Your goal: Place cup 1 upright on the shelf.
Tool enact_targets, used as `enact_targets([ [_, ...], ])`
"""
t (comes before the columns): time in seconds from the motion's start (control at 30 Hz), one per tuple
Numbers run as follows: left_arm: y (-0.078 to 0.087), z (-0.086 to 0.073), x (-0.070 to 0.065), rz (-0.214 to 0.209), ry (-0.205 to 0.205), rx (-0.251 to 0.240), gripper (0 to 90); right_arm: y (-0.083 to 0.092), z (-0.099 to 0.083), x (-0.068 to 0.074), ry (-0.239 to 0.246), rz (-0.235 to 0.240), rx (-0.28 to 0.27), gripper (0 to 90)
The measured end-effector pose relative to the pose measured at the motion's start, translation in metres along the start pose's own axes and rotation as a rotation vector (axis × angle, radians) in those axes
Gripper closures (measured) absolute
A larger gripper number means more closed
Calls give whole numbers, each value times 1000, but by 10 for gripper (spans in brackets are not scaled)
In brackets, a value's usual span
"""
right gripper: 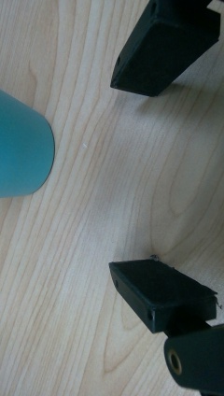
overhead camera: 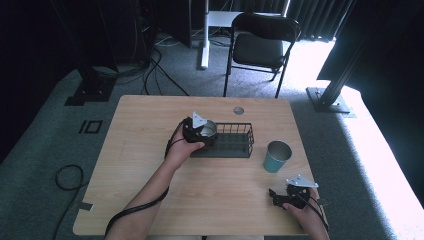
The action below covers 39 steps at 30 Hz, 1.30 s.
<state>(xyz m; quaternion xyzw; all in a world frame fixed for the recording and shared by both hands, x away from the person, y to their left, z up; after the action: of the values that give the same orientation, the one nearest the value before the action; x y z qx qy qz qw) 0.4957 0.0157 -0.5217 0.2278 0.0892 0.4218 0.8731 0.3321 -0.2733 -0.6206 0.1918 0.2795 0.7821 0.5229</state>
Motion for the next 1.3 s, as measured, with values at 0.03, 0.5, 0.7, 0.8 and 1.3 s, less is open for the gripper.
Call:
enact_targets([
  [0.03, 1, 0, 0, -6, 7, 2, 92, 0, 0, 0, 0, 0, 0, 105],
  [0.5, 17, 5, 1, -24, 25, -13, 76, 0, 0, 0, 1, 1, 1, 105],
  [0.7, 24, 8, 3, -22, 20, -19, 76, 0, 0, 0, 0, 1, 1, 105],
  [0.8, 28, 9, 4, -26, 28, -24, 76, 0, 0, 0, 1, 1, 1, 105],
  [1.3, 55, 10, 6, -48, 34, -49, 76, 0, 0, 0, 0, 1, 1, 105],
])
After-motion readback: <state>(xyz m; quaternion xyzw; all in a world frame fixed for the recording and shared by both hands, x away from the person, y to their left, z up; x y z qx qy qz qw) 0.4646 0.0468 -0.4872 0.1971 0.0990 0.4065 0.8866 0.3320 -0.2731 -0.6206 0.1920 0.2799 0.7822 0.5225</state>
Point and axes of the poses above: each handheld gripper's, and its own axes: y roughly backward along the jaws, z roughly out of its top, x roughly to its left, the point moved 9 cm from there along -y, roughly forward along the jaws, and after that the axes turned 4 degrees about -x, right-handed, at the moved point
